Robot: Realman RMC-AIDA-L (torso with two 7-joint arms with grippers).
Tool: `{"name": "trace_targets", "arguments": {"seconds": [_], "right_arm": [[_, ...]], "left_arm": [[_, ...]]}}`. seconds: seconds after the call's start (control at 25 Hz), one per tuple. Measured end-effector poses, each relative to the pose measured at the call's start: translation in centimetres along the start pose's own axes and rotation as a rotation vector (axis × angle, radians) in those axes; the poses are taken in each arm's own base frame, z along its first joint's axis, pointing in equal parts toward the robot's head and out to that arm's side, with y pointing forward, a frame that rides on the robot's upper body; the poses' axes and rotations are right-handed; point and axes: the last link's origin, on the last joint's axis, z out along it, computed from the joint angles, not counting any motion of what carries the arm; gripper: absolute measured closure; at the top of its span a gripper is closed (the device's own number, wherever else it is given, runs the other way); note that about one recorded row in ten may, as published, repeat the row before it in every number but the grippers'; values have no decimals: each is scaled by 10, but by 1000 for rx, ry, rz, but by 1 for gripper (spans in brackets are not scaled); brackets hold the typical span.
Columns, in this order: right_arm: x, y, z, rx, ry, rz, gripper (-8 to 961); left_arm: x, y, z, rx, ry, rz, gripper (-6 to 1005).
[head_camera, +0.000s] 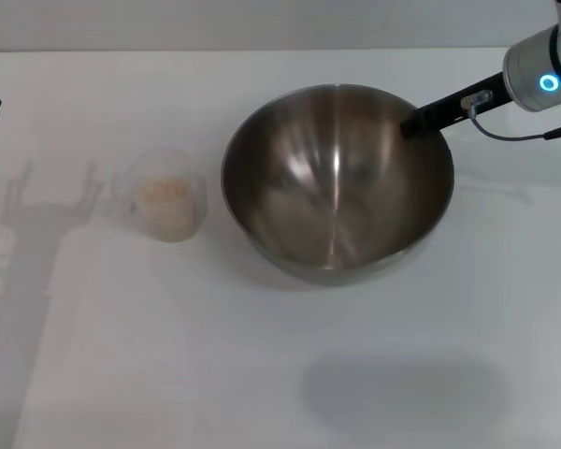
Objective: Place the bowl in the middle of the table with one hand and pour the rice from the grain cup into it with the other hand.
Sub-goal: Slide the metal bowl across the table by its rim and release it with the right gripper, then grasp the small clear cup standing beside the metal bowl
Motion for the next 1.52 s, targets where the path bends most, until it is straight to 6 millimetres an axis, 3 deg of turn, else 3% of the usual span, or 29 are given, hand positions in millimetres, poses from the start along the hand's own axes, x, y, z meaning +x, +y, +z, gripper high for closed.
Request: {"name": "trace_targets", "arguments": {"seconds": [0.16,0.36,0.56,0.68,0.72,0.8,0.92,1.08,1.32,1.52], "right_arm": [[-3,1,0,-3,6,-8,918],[-9,3,-4,3,-11,-31,839],[-16,-1,-28,68,-69,-67,618],[-19,-5,-60,151,-182,-98,457],[-19,-5,-60,151,-182,-98,459],[-17,-9,-78,221,-313,-118,462],[-11,-12,-83,260,-401,-121,465],[-2,-18,-89,437,-665,-151,465],[11,-7,-83,607,-925,-198,466],[39,3,-69,748,-1164,-200,466]], "left_arm": [[0,0,0,0,0,0,169],[0,0,0,2,0,0,169],[0,0,0,3,1,0,169],[0,-1,-1,5,1,1,169],[0,-1,-1,5,1,1,169],[0,-1,-1,5,2,1,169],[0,-1,-2,5,1,1,169],[0,-1,-2,6,0,1,169],[0,-1,-1,4,2,3,169],[-1,-2,0,-1,-7,13,169]]}}
